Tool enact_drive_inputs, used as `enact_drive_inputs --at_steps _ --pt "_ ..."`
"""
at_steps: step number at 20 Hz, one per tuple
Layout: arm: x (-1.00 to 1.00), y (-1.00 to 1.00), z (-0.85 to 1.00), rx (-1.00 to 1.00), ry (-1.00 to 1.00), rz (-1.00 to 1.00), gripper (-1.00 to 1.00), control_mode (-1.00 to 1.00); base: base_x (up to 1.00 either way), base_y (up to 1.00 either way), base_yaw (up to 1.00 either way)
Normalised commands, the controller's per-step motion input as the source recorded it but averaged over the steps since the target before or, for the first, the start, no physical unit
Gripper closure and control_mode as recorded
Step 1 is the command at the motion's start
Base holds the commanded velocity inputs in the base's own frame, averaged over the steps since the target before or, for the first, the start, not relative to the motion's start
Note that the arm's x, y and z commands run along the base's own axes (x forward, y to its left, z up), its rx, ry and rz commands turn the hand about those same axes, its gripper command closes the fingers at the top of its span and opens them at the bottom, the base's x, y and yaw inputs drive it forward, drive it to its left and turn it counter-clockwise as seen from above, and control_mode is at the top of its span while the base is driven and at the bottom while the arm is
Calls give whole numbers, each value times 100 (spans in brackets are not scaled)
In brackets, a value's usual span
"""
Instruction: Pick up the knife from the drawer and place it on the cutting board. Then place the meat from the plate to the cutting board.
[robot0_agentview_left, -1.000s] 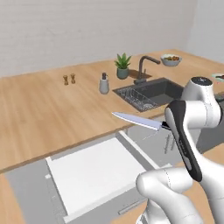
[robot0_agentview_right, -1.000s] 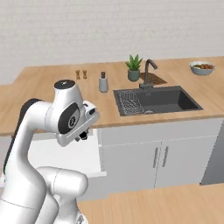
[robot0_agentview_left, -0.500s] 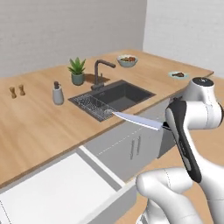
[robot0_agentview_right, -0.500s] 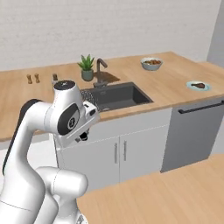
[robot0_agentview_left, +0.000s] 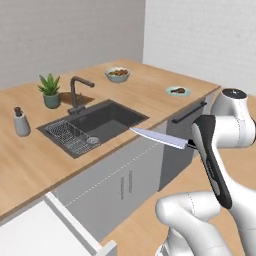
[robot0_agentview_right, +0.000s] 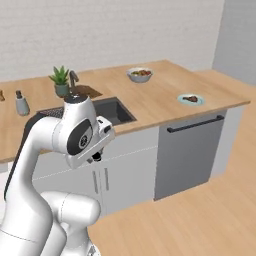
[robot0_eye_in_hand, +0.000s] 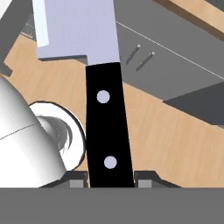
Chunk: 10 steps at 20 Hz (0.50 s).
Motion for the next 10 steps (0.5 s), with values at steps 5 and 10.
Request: enact_drive_inputs --at_steps 5,10 --pt "0 0 0 0 0 0 100 100 55 -72 -6" --pt "0 0 0 0 0 0 100 100 81 -95 0"
